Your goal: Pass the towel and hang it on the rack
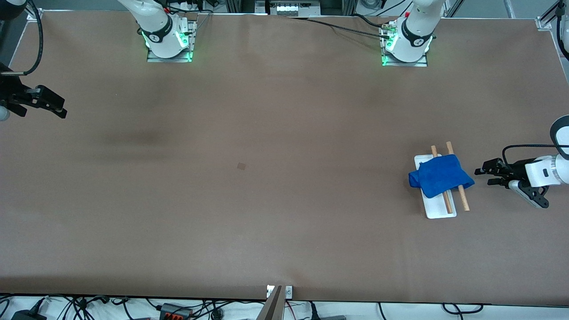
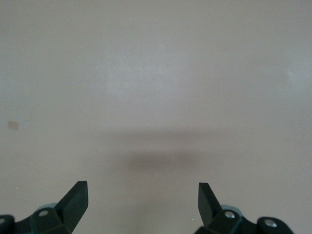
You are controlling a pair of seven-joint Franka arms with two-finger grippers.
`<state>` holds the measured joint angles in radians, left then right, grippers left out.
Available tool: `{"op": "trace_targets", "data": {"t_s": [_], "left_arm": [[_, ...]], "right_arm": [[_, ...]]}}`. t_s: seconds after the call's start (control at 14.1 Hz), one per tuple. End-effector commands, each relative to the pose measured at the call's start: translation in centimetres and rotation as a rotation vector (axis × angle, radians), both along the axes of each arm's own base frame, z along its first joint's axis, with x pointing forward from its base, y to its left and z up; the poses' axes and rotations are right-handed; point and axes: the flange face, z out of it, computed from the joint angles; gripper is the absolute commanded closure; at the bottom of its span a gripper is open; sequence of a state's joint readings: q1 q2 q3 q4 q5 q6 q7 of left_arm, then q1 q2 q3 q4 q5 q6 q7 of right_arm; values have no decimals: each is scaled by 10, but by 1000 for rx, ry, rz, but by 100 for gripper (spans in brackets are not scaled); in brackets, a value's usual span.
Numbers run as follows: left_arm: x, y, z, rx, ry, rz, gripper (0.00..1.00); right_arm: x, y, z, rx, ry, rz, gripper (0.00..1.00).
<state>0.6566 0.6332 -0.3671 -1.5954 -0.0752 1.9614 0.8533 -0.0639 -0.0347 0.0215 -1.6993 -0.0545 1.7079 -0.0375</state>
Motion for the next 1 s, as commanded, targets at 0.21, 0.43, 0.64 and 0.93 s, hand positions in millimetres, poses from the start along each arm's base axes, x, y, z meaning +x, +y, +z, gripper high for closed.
{"op": "trace_targets", "data": {"t_s": [0.21,0.43,0.64,0.93], "left_arm": [[5,4,37,20,-2,-26,0],[13,-1,70,15,42,-10,0],[26,-27,112,56,102,-12,0],[23,-44,148,85,126,11,0]], "right_arm": [[0,-5,4,6,11,-5,0],[0,-5,4,6,11,-6,0],[0,-5,5,6,10,-6,0],[-2,-3,3,7,26,-7,0]]}}
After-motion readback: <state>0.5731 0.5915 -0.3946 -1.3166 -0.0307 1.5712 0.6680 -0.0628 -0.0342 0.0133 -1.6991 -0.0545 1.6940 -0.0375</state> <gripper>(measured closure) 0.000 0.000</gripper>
